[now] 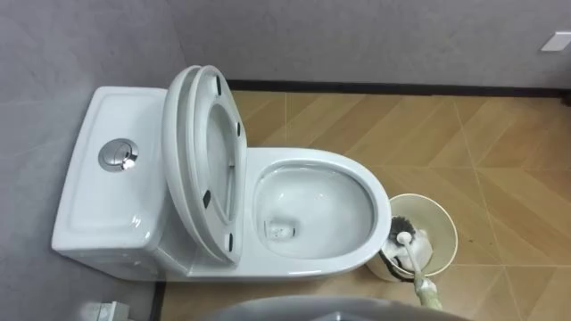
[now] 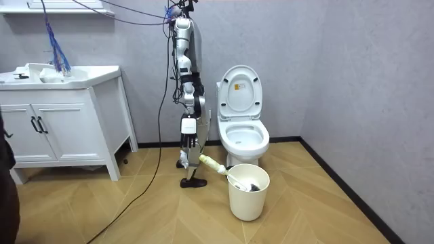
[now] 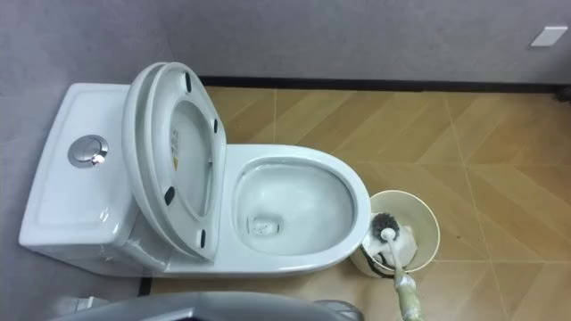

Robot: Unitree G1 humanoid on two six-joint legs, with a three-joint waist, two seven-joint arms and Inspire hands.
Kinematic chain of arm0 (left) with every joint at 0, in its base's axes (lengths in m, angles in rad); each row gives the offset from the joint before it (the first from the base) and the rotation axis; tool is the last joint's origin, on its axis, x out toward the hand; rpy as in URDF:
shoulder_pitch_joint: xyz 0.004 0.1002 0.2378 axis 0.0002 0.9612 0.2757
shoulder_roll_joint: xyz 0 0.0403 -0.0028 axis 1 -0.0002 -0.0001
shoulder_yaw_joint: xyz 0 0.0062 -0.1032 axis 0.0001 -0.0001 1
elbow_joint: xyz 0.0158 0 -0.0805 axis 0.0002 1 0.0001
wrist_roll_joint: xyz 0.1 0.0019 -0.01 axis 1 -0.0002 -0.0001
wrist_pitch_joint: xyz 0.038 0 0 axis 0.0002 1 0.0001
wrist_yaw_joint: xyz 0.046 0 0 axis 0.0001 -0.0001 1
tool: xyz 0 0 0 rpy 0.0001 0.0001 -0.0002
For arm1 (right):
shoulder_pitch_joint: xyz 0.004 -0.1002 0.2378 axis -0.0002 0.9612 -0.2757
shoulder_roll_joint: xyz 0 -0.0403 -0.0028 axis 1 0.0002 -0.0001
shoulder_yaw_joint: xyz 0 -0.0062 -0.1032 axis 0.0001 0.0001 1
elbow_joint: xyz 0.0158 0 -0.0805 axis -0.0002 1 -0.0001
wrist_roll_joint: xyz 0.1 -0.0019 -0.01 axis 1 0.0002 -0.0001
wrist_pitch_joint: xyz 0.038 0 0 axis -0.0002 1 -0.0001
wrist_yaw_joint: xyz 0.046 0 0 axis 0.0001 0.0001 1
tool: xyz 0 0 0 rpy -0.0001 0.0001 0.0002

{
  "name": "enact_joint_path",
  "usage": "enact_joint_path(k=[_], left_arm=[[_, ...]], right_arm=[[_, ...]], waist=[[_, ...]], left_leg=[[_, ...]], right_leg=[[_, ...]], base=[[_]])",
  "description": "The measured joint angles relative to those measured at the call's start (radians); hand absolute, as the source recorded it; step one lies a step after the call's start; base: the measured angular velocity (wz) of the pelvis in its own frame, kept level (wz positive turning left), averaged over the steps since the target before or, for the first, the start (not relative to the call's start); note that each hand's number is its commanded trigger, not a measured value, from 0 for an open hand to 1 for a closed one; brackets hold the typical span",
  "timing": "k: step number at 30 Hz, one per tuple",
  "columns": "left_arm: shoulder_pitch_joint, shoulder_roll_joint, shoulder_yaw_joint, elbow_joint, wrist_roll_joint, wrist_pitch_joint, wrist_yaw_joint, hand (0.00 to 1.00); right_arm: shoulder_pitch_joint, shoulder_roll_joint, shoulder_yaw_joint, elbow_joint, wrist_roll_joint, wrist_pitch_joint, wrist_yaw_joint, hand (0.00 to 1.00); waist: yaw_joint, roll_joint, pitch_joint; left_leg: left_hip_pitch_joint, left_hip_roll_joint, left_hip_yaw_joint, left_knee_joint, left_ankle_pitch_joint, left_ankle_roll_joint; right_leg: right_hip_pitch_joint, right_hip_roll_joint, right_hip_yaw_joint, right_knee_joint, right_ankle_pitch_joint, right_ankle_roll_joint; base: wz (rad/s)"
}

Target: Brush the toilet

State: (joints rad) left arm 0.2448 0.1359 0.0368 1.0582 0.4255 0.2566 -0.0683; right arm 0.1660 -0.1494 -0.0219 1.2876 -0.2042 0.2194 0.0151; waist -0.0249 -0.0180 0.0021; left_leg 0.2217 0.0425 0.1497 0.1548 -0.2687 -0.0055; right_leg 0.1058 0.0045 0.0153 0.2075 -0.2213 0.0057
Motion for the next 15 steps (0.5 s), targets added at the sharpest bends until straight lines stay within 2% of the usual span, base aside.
enact_joint_path(k=[6,10,15], left_arm=[[-0.002,0.003,-0.007,0.000,-0.001,0.001,-0.001,0.00],[-0.010,0.003,-0.004,0.000,-0.002,0.001,0.000,0.00],[-0.011,0.007,0.008,0.000,-0.001,-0.005,0.023,0.00]], right_arm=[[-0.002,0.000,0.001,0.003,-0.027,0.000,-0.011,0.00],[-0.003,0.001,-0.008,0.007,0.033,0.000,-0.037,0.00],[-0.003,0.002,-0.098,0.010,0.100,-0.016,-0.123,0.00]], waist=[[-0.001,0.002,0.0007],[-0.002,0.004,0.0016],[-0.010,0.005,0.0023]], left_leg=[[0.001,0.000,0.000,0.002,0.000,0.000],[0.001,0.001,0.002,0.002,0.000,0.000],[0.007,0.000,0.003,0.001,0.000,0.000]], right_leg=[[0.001,0.000,0.000,0.001,0.001,0.000],[0.003,0.000,0.000,-0.002,0.004,0.000],[0.004,-0.001,0.001,-0.003,0.004,0.001]], base=[[0.00],[0.00],[0.00]])
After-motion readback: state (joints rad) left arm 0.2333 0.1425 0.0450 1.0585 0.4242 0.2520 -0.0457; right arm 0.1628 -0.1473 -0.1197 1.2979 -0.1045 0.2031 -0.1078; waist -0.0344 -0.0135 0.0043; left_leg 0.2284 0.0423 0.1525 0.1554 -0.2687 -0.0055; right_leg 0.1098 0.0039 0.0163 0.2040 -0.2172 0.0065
